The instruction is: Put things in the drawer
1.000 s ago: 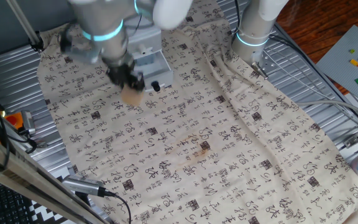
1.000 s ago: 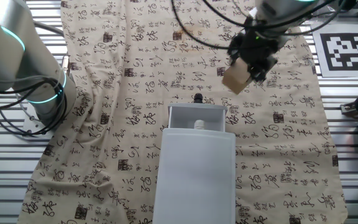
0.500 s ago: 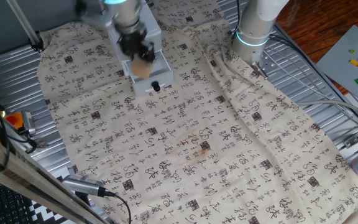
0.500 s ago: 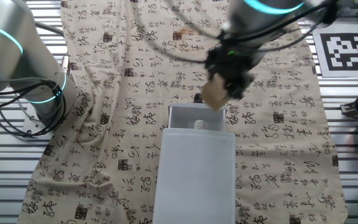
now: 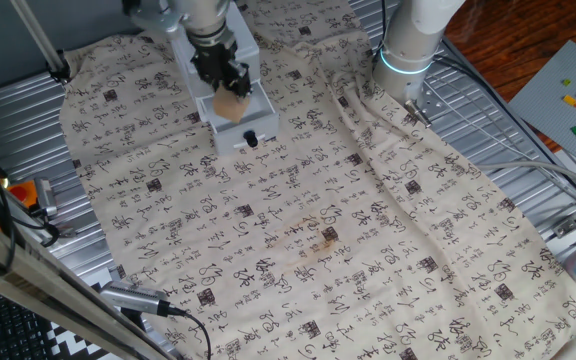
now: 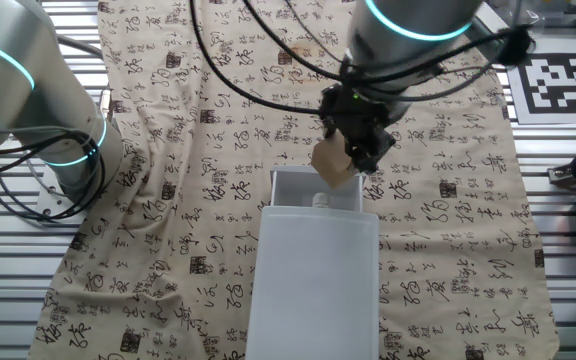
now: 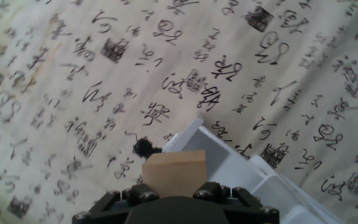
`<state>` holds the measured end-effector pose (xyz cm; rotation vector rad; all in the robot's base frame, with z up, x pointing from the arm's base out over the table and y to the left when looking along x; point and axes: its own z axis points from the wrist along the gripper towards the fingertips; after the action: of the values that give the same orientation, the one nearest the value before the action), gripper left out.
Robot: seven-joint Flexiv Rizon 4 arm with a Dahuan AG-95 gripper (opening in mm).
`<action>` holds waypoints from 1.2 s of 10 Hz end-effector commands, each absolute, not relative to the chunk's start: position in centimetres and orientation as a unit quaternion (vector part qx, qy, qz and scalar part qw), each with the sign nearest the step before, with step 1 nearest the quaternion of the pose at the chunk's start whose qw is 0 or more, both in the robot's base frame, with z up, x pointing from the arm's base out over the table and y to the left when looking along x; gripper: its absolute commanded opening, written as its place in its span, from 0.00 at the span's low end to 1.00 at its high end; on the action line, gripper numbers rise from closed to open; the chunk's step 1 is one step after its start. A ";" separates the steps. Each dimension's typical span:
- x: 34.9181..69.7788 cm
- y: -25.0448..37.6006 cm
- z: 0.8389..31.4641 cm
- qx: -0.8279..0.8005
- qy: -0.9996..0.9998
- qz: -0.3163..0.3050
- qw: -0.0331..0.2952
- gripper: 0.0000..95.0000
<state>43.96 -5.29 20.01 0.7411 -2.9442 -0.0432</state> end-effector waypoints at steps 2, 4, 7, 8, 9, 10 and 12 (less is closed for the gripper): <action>43.7 -5.3 20.1 0.120 -0.992 -0.014 0.047 0.00; 43.7 -5.3 20.1 0.121 -0.992 -0.014 0.044 0.00; 43.9 -5.7 19.2 0.135 -0.990 -0.012 0.041 0.00; 43.9 -5.8 19.0 0.138 -0.989 -0.011 0.041 0.00; 44.0 -6.1 18.3 0.146 -0.989 -0.009 0.039 0.00; 44.1 -6.2 18.0 0.148 -0.988 -0.009 0.037 0.00; 44.3 -6.5 17.2 0.159 -0.987 -0.006 0.036 0.00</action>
<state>44.34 -6.57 17.02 0.4906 -3.0314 -0.0183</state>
